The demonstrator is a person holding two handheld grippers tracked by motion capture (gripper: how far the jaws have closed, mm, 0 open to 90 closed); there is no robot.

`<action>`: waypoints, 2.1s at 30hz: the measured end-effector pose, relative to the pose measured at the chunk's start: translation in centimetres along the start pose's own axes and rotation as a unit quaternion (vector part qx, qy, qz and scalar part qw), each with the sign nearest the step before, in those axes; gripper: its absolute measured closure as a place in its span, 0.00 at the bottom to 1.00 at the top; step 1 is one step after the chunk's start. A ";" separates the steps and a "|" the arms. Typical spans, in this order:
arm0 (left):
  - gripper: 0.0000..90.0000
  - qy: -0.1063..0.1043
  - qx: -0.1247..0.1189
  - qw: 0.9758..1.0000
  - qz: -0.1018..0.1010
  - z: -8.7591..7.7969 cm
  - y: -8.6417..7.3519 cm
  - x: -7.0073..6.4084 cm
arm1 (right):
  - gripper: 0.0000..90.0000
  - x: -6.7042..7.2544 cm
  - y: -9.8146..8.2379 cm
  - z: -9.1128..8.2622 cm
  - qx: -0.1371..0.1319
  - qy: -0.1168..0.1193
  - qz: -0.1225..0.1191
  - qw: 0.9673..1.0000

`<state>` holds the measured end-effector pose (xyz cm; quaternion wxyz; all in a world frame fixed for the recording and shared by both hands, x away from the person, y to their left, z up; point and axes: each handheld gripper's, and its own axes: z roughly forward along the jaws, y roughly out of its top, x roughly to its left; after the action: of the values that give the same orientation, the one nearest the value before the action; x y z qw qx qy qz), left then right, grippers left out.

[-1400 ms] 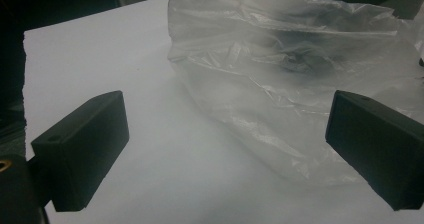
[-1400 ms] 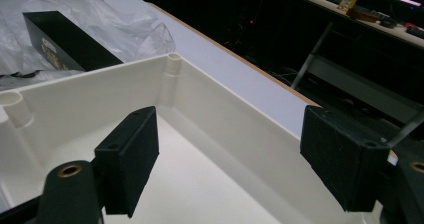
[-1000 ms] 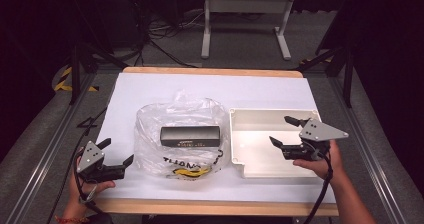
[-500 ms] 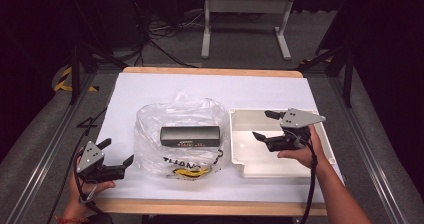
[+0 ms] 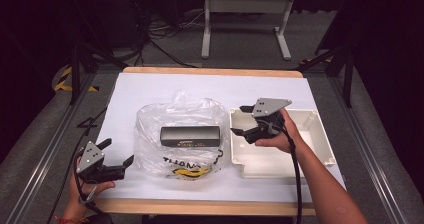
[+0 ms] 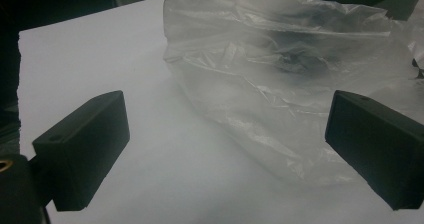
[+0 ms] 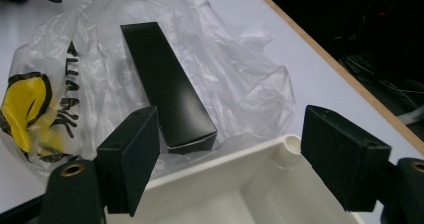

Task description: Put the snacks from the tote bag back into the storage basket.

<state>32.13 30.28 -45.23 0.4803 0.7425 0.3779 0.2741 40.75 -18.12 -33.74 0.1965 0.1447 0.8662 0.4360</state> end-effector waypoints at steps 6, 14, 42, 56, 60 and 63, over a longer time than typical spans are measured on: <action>0.05 -0.002 0.002 1.000 0.001 0.1 0.0 0.0 | 0.27 0.2 1.2 2.1 0.017 0.024 -0.017 0.999; 0.05 -0.003 -0.001 1.000 0.005 0.0 0.0 -0.1 | 0.27 0.2 2.0 5.3 0.050 0.053 -0.028 0.997; 0.06 -0.002 0.016 1.000 0.020 0.2 -0.1 -0.4 | 0.29 0.8 2.8 10.9 0.170 0.130 -0.088 0.973; 0.06 0.010 0.010 1.000 0.021 0.0 -0.1 -0.3 | 0.41 0.9 3.0 13.4 0.254 0.158 -0.118 0.947; 0.06 0.009 0.008 1.000 0.015 -0.1 -0.1 -0.1 | 0.43 0.9 2.8 14.3 0.274 0.165 -0.120 0.940; 0.06 0.011 0.013 1.000 0.018 0.1 -0.1 -0.3 | 0.44 0.9 2.8 14.6 0.280 0.171 -0.122 0.937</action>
<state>31.98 30.04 -45.37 0.4610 0.7527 0.3731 0.2859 46.99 -5.94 -39.55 0.0481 0.0102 0.9848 0.1663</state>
